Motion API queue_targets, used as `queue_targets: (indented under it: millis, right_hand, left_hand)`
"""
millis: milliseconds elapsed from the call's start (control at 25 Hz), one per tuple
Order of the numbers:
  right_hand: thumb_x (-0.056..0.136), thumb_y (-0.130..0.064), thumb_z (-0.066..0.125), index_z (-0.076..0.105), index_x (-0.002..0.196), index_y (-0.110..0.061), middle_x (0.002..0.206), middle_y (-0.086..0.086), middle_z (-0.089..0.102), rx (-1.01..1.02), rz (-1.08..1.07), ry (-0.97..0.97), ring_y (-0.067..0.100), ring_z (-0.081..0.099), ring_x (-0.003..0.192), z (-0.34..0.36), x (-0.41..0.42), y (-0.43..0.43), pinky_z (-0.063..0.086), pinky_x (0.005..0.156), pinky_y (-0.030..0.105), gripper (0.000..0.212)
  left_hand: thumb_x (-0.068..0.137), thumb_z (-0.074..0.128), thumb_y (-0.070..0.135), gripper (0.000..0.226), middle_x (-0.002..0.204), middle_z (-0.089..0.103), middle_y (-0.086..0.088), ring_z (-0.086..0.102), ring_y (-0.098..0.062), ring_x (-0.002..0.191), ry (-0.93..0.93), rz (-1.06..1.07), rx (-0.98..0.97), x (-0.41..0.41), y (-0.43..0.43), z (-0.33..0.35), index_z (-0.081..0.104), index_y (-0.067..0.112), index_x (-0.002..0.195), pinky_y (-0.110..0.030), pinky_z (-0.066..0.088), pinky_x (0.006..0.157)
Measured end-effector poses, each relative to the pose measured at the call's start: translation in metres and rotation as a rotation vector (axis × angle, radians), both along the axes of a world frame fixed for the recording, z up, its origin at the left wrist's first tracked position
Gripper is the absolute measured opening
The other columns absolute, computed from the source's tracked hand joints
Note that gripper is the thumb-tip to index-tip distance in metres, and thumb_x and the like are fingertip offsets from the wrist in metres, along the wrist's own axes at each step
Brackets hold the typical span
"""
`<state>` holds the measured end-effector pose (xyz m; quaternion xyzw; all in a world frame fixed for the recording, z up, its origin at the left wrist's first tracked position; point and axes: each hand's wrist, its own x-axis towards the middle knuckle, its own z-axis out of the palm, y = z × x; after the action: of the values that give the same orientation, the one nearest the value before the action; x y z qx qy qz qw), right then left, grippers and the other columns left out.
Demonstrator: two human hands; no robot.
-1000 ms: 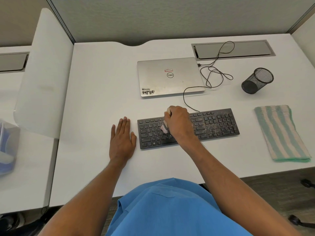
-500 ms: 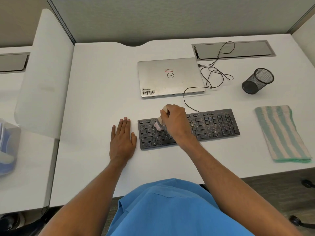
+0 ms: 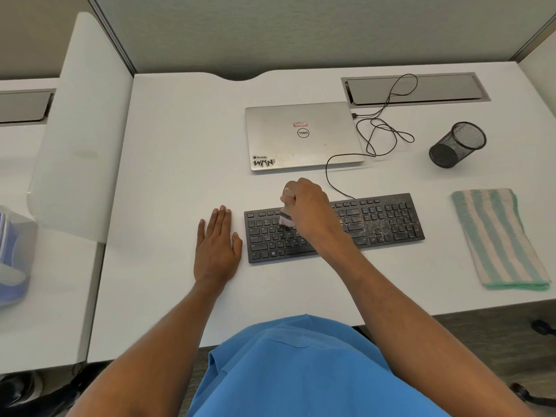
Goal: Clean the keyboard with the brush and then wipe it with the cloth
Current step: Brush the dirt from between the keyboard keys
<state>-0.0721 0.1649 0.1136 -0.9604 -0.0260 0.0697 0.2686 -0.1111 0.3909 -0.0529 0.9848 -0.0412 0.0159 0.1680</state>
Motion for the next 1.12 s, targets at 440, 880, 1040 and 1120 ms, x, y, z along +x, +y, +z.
queue_targets:
  millis: [440, 880, 1040, 1120]
  right_hand:
    - [0.104, -0.018, 0.047, 0.05, 0.075, -0.015, 0.084, 0.005, 0.052, 0.102, -0.166, -0.099, 0.014, 0.063, 0.061, -0.002, -0.002, -0.002, 0.057, 0.059, 0.042, 0.029]
    - [0.099, 0.0, 0.054, 0.069, 0.099, 0.0, 0.096, 0.008, 0.058, 0.139, 0.12, 0.087, 0.015, 0.067, 0.081, 0.01, 0.008, -0.005, 0.041, 0.059, 0.002, 0.015]
    - [0.093, -0.01, 0.052, 0.065, 0.092, -0.006, 0.082, -0.001, 0.059, 0.007, -0.009, 0.078, 0.028, 0.064, 0.074, 0.006, 0.017, -0.017, 0.061, 0.073, 0.036, 0.013]
    - [0.095, -0.008, 0.051, 0.062, 0.096, 0.006, 0.077, 0.013, 0.059, 0.066, -0.036, 0.054, 0.037, 0.067, 0.078, 0.008, 0.019, -0.011, 0.059, 0.063, 0.023, 0.018]
  left_hand:
    - [0.106, 0.029, 0.034, 0.065, 0.174, 0.025, -0.005, 0.014, -0.016, 0.163, 0.012, -0.002, 0.008, 0.0, 0.0, 0.002, 0.028, 0.01, 0.166, -0.044, 0.005, 0.134]
    - [0.105, 0.028, 0.035, 0.066, 0.174, 0.024, -0.006, 0.015, -0.017, 0.163, 0.009, -0.004, 0.005, 0.0, 0.0, 0.003, 0.028, 0.01, 0.166, -0.044, 0.006, 0.134]
    - [0.105, 0.029, 0.035, 0.066, 0.174, 0.026, -0.006, 0.016, -0.018, 0.163, 0.007, -0.004, 0.007, 0.0, 0.0, 0.001, 0.03, 0.009, 0.165, -0.045, 0.007, 0.133]
    - [0.105, 0.028, 0.035, 0.066, 0.174, 0.026, -0.006, 0.016, -0.018, 0.163, 0.009, -0.007, 0.004, 0.0, 0.0, 0.001, 0.03, 0.009, 0.166, -0.045, 0.006, 0.133]
